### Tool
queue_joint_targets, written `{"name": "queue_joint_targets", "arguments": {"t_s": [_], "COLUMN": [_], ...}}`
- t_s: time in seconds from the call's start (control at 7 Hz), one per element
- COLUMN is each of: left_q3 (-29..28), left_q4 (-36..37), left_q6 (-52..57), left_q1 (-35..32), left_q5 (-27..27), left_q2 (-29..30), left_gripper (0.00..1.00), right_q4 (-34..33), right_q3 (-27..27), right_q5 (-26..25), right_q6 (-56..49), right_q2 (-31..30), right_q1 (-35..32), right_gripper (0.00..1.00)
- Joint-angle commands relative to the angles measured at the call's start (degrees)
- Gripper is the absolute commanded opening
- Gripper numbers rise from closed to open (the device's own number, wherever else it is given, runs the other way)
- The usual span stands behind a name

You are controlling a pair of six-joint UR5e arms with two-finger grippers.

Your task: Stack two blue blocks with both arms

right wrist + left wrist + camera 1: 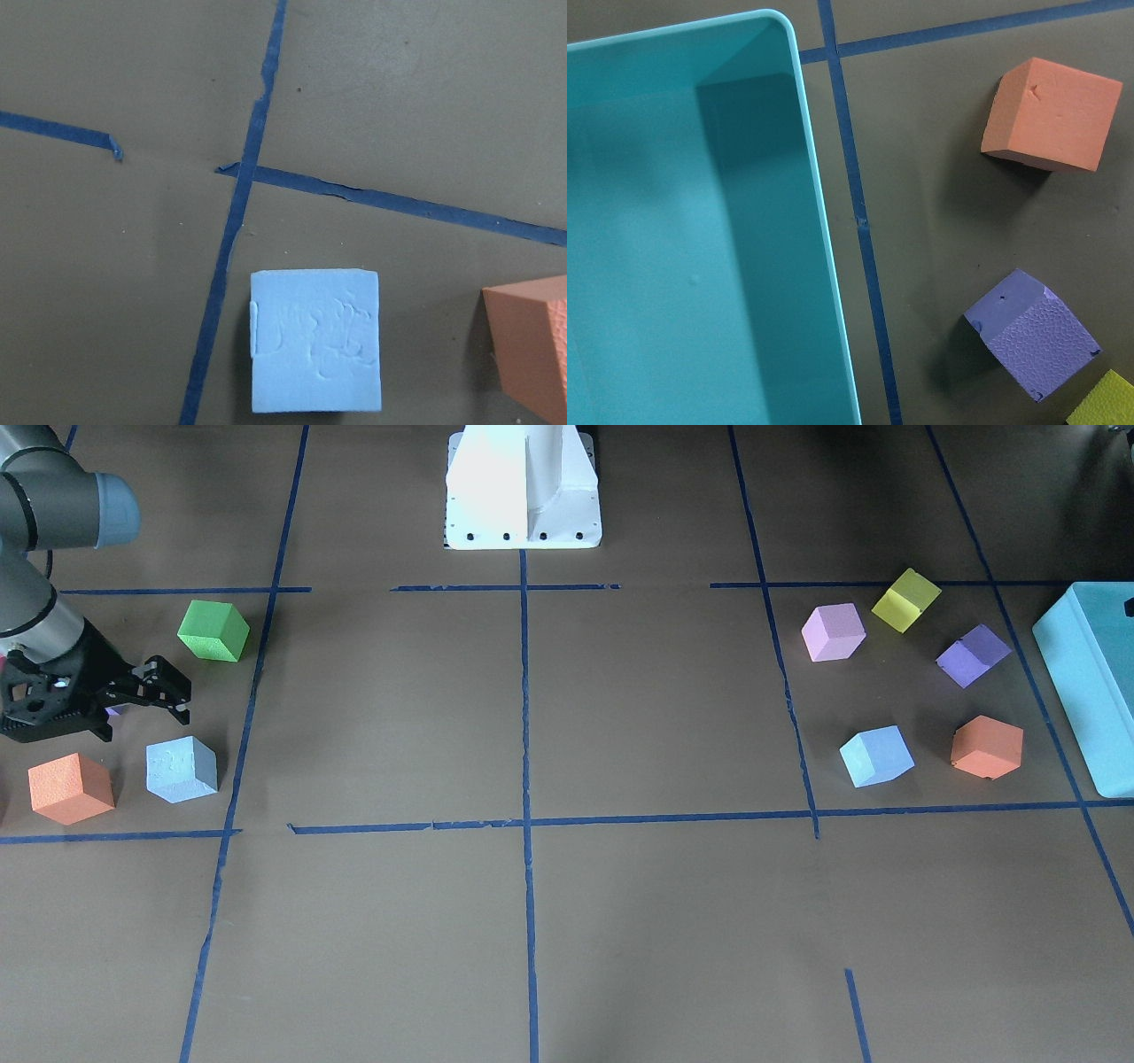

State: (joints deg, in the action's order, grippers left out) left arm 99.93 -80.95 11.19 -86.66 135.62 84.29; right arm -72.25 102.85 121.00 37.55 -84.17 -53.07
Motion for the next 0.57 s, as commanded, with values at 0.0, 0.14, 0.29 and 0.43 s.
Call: {"name": "queue_joint_targets", "arguments": {"t_s": [0.0, 0.14, 0.29, 0.43], "left_q3": [0.0, 0.0, 0.0, 0.0], "left_q4": [0.0, 0.0, 0.0, 0.0], "left_q6": [0.1, 0.1, 0.0, 0.1], "left_q1": [0.0, 0.0, 0.0, 0.0], "left_q5": [0.0, 0.0, 0.0, 0.0], "left_q2": [0.0, 0.0, 0.0, 0.0], "left_gripper": [1.00, 1.00, 1.00, 1.00], "right_q4": [0.4, 0.4, 0.4, 0.4], "right_q3": [-4.4, -5.5, -6.5, -8.7], "right_q5": [-0.2, -0.2, -0.2, -0.3], "right_q6": [0.0, -0.1, -0.2, -0.2], "right_q2": [2.4, 2.5, 2.6, 4.1], "right_q1": [1.2, 1.6, 2.1, 2.4], "right_gripper": [1.00, 1.00, 1.00, 1.00]}}
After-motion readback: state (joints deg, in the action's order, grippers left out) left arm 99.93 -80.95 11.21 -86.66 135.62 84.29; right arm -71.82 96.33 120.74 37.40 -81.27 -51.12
